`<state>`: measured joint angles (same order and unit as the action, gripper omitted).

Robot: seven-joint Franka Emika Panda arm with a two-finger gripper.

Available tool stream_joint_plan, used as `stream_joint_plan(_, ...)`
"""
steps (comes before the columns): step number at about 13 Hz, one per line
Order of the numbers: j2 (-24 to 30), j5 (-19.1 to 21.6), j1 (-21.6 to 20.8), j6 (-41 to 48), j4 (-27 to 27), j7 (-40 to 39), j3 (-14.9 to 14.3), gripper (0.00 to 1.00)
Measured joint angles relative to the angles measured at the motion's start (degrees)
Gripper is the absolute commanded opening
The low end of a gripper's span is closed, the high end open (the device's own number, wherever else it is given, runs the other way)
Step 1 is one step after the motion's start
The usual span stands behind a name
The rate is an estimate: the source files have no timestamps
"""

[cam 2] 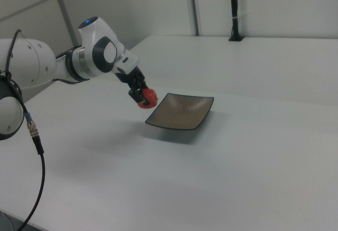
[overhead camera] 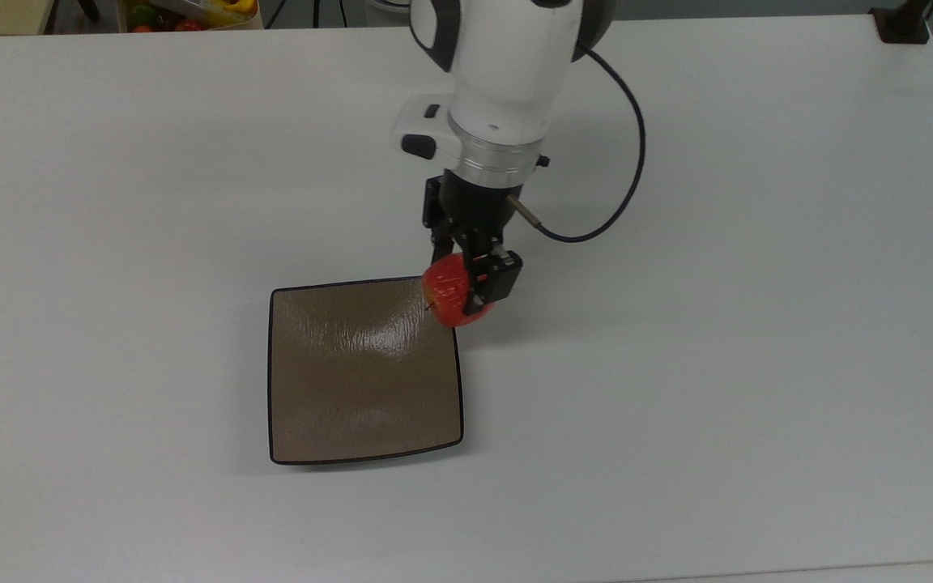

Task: Apples placed on a ceramic plate
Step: 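Carry the apple over the brown square plate and lower it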

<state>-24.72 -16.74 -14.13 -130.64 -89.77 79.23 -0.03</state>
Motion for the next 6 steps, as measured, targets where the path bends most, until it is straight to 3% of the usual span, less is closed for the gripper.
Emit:
stream_joint_plan(1, 0.19, 0.00, 0.40, -0.99, 0.26, 0.00, -0.75, 0.55)
stream_joint_plan(4, 0.20, 0.00, 1.82, -3.09, 0.32, 0.00, -1.58, 0.85)
stream_joint_plan(6, 0.04, 0.00, 2.38, -4.35, 0.26, 0.00, -1.66, 0.96)
